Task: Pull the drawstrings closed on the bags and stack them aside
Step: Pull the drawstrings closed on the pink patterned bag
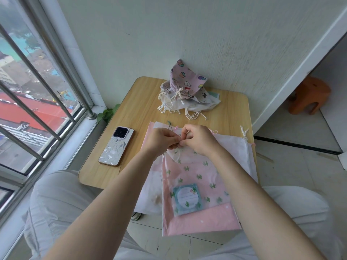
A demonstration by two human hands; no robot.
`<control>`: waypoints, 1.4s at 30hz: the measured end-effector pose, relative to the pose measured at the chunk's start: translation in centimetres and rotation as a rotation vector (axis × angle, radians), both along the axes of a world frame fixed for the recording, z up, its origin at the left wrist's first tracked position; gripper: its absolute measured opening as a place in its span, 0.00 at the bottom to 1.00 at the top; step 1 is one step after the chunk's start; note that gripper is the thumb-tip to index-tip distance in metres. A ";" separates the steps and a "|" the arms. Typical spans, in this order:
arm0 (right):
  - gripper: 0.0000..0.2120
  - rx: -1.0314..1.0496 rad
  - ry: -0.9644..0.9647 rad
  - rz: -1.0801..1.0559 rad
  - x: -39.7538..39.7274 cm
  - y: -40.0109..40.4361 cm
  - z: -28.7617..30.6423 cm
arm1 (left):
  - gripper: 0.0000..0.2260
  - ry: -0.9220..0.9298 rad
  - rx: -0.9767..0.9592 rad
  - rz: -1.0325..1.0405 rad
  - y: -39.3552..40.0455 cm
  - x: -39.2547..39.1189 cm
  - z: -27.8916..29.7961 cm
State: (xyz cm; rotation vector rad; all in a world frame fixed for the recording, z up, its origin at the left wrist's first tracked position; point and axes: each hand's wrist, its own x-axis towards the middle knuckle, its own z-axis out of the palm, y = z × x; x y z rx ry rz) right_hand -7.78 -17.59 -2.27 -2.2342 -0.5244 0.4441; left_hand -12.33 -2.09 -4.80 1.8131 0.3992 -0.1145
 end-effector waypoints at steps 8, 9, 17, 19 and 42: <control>0.06 -0.096 -0.157 -0.046 -0.3 0.5 -0.8 | 0.06 0.032 0.001 -0.023 -0.1 -0.2 0.4; 0.05 -0.096 -0.168 -0.053 -0.4 0.6 -0.9 | 0.06 0.030 0.019 -0.015 -0.2 -0.3 0.4; 0.05 0.005 -0.165 -0.153 -0.4 0.6 -1.5 | 0.06 -0.048 0.110 0.079 -1.0 -0.1 0.2; 0.06 0.011 -0.159 -0.169 -0.4 0.6 -1.5 | 0.06 -0.065 0.118 0.086 -1.1 -0.1 0.2; 0.10 -0.565 -0.193 0.169 1.1 1.5 0.4 | 0.05 -0.152 0.872 -0.170 -1.6 -0.2 1.4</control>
